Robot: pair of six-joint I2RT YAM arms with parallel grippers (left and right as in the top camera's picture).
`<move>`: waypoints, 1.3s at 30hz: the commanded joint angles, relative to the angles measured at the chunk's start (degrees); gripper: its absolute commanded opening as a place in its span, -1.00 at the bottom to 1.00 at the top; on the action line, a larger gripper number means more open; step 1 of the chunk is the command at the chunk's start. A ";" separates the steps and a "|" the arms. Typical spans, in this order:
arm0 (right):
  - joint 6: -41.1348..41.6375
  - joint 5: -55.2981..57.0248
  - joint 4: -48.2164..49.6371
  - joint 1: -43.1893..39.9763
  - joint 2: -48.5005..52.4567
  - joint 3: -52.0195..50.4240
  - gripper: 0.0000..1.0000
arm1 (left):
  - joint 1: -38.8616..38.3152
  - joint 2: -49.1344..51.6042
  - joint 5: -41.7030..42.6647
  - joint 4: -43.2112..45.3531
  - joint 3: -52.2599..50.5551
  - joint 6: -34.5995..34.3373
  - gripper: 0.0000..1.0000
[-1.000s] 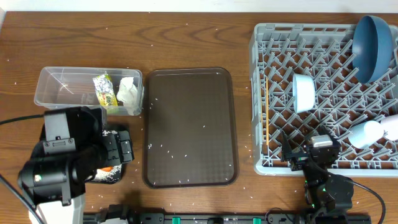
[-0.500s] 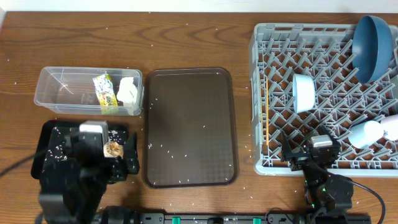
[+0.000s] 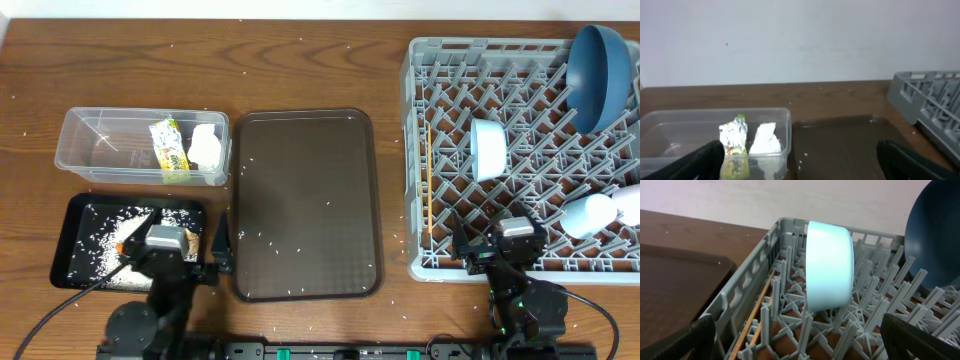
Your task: Sort waste into correct bins and load items into the dishwasher rack
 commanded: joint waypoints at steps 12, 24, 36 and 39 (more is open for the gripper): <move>0.68 -0.44 0.13 -0.42 -0.42 -0.26 0.98 | -0.28 -1.64 -0.81 18.95 -21.07 0.90 0.96; 0.68 -0.44 0.13 -0.42 -0.42 -0.26 0.99 | -0.28 -1.62 -0.90 16.15 -21.07 0.87 0.96; 0.68 -0.46 0.13 -0.42 -0.39 -0.26 0.99 | -0.28 -1.51 -0.90 16.15 -21.07 0.87 0.96; 0.68 -0.44 0.13 -0.42 -0.39 -0.26 0.99 | -0.28 -1.51 -0.90 16.15 -21.07 0.87 0.96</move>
